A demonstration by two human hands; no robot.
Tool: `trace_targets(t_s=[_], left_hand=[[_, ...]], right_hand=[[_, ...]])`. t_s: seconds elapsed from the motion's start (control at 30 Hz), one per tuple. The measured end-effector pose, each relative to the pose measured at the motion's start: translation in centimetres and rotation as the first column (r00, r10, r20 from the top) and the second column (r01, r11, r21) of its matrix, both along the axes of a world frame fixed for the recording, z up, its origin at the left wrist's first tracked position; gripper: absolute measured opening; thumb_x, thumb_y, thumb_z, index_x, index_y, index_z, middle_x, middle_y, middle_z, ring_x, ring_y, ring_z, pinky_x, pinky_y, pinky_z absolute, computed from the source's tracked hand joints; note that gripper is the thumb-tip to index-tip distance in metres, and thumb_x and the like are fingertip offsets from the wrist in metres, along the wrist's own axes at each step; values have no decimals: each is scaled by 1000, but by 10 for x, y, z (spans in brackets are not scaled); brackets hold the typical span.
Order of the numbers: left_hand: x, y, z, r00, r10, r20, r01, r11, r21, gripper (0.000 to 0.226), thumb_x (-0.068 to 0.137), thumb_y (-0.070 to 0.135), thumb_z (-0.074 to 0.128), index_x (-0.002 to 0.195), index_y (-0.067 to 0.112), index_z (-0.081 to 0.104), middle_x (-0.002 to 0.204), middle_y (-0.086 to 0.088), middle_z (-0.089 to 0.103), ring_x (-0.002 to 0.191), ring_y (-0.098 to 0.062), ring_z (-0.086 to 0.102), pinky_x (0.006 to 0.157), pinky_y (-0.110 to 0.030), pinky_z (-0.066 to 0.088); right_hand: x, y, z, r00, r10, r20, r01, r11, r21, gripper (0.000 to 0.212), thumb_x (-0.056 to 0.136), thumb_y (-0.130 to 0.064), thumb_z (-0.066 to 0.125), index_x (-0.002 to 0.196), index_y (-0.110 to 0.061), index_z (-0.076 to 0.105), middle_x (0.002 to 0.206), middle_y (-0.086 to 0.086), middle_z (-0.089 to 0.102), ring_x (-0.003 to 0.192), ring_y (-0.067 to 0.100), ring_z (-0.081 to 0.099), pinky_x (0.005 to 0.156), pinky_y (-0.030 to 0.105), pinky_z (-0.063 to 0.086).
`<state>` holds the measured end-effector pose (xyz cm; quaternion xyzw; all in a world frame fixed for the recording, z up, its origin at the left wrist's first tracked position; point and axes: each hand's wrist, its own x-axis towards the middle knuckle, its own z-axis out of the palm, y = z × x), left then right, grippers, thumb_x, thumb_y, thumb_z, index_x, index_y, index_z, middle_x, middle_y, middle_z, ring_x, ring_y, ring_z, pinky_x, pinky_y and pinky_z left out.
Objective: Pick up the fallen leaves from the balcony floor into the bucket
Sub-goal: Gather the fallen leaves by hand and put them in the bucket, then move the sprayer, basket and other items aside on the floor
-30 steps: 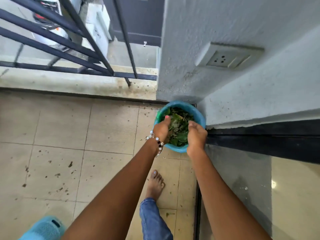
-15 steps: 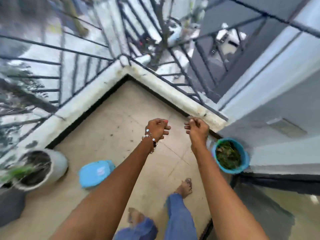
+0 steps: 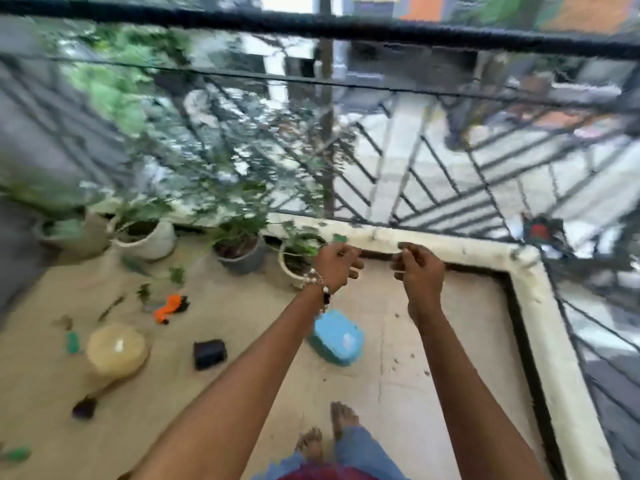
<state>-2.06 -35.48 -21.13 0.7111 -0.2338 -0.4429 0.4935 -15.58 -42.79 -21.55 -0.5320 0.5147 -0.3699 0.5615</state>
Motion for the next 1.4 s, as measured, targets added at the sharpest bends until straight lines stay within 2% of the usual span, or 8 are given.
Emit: trace_targets(t_s=[0.13,0.23,0.4,0.57,0.8,0.9,1.27,1.4], left_hand=[[69,58,13,958,281,54,-279,959,-50,16,98,8,52,101,1,65,66,3,65,48,-2,57,56,-22,49],[103,110,25,875,483,31,-481,875,-55,14,100,5,47,102,1,60,68,-3,62,40,2,54,42,-12,42],[132,188,29,633,772,54,-766,635,-95,15,99,-1,45,106,-2,59,70,-6,56,36,4,52,37,-8,35],[148,266,12,376,921,102,-922,383,-58,21,98,8,53,110,-5,64,75,-9,64,39,4,54,39,-8,37],[187,368,-14,41,998,54,-999,41,1,17,97,1,51,104,-10,62,64,-4,63,37,2,55,36,-10,39],[218,409,-35,7,997,72,-997,2,72,16,97,2,51,101,-4,65,71,-7,63,38,0,56,36,-12,39],[344,558,-105,-72,996,43,-961,-81,263,13,96,1,53,98,-4,64,68,-6,61,36,-2,55,30,-10,32],[396,612,-165,-105,994,29,-924,-108,366,15,96,8,56,98,-1,67,82,-16,68,56,-16,60,33,-10,35]], right_hand=[[91,14,8,957,287,-24,-288,957,-23,13,83,-24,58,87,-22,70,78,10,71,67,25,65,65,39,52],[150,35,8,880,472,-56,-475,879,-53,17,77,-37,57,80,-28,71,80,5,73,79,29,69,76,50,54],[232,88,15,689,725,-7,-720,682,-130,16,94,-3,54,97,-9,68,72,4,69,61,10,64,61,28,52],[286,144,10,490,872,-10,-870,488,-65,16,98,-4,50,98,-6,66,72,4,67,59,10,60,55,21,50],[377,236,-17,85,988,-125,-986,101,134,15,99,-11,51,96,-12,66,75,4,69,61,14,60,52,24,45],[415,276,-34,-45,983,-180,-980,-9,199,16,98,-13,51,91,-16,66,79,6,70,65,16,61,51,23,45],[567,409,-86,-174,940,-294,-941,-71,332,29,92,2,43,85,-9,68,69,5,66,57,16,56,44,20,38],[649,465,-135,-229,895,-383,-945,-108,310,35,85,14,39,88,-3,69,72,8,66,49,7,56,38,15,39]])
